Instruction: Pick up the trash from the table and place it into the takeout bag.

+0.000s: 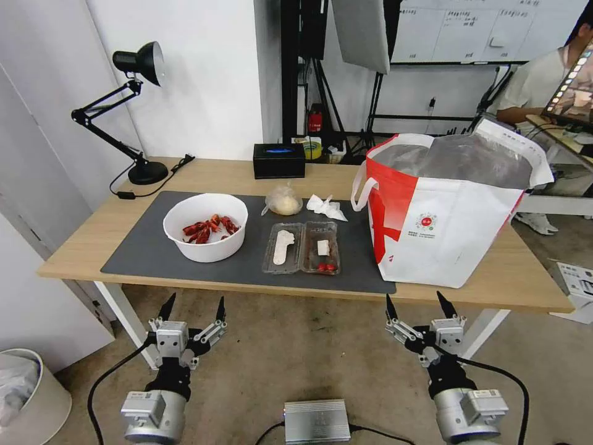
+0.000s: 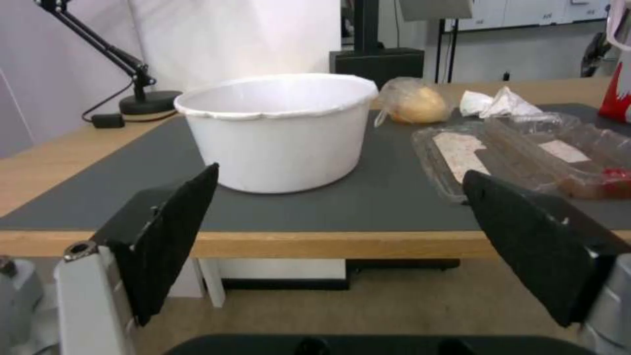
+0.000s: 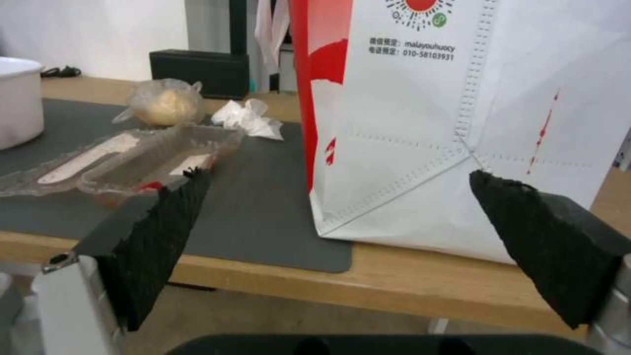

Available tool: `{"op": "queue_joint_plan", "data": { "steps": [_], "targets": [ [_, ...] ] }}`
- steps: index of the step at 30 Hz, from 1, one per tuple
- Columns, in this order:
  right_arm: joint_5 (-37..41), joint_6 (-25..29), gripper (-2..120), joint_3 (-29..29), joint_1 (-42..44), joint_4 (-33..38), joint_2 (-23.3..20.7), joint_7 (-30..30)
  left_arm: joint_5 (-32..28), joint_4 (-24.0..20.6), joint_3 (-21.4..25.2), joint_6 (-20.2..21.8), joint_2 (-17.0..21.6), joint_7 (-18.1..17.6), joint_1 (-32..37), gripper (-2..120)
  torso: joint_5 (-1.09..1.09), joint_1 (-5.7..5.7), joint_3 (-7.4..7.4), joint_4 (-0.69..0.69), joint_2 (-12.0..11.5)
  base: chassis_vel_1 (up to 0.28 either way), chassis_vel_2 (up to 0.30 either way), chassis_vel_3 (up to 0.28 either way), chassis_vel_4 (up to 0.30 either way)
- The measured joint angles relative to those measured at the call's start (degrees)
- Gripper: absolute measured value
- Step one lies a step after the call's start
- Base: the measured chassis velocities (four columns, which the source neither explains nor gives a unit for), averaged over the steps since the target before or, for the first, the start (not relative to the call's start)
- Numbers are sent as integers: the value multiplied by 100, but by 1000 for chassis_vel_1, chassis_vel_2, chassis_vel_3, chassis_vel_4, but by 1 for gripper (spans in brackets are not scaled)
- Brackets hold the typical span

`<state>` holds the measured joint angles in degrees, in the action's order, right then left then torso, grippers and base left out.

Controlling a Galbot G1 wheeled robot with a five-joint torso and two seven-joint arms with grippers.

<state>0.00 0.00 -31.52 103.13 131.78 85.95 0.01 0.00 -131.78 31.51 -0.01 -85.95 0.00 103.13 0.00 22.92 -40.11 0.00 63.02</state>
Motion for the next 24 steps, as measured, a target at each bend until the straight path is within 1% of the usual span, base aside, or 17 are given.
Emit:
{"op": "queue_joint_plan", "data": {
  "steps": [24],
  "targets": [
    [0,0,100,0,0,0,0,0,0,0,0,0,0,0,0,100,0,0,0,0,0,0,0,0,0]
  ]
}}
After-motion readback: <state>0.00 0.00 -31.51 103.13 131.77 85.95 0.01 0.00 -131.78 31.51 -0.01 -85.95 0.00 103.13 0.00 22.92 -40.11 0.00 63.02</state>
